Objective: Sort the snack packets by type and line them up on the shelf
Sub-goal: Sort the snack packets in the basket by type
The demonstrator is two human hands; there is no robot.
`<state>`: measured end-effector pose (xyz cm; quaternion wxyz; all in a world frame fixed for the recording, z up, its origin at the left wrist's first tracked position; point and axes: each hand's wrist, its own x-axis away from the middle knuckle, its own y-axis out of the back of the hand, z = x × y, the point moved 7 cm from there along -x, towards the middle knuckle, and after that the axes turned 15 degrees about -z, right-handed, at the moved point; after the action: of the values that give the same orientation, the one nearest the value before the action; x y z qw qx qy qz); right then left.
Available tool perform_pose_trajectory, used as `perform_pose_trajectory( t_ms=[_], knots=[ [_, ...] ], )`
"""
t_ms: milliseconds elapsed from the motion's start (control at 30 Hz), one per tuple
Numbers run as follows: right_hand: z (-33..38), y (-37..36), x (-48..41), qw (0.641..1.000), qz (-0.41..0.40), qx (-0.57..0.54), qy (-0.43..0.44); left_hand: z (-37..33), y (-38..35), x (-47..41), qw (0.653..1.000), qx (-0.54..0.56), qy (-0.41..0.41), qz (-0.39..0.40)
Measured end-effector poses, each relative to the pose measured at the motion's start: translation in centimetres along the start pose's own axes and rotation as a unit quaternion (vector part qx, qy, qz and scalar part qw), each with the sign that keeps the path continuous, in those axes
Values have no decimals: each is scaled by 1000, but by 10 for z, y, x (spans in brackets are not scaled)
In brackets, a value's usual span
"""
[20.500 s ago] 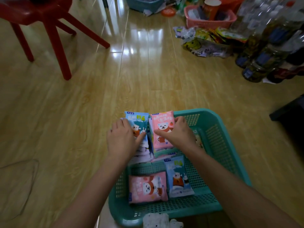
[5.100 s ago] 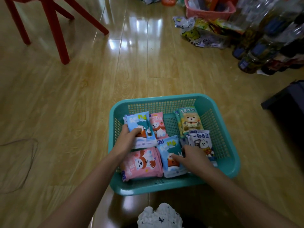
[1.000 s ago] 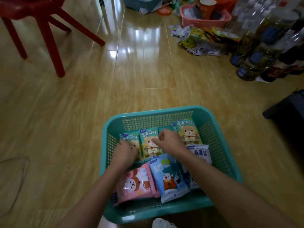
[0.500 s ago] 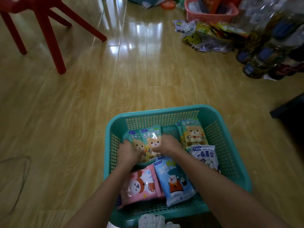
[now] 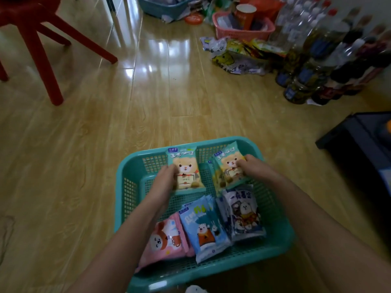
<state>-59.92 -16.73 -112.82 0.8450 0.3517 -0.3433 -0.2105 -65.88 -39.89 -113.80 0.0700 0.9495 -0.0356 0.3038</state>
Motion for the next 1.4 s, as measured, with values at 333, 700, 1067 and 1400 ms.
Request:
perform_pose_trajectory(
  t_ms=[333,700,1067,1400],
  knots=[
    [-5,19,11,971,-198,108,85,-4,-84,16,991,-59,-19,116],
    [-47,41,28,974,-197,16,112,-6,-111,3,946,-261,-193,1],
    [-92,23,44,979,-36,-202,-11,-54,56,42,826,-339,-356,-277],
    [-122,0,66,926,38,-355,-123,106,131,51,983,53,149,-88]
  ],
)
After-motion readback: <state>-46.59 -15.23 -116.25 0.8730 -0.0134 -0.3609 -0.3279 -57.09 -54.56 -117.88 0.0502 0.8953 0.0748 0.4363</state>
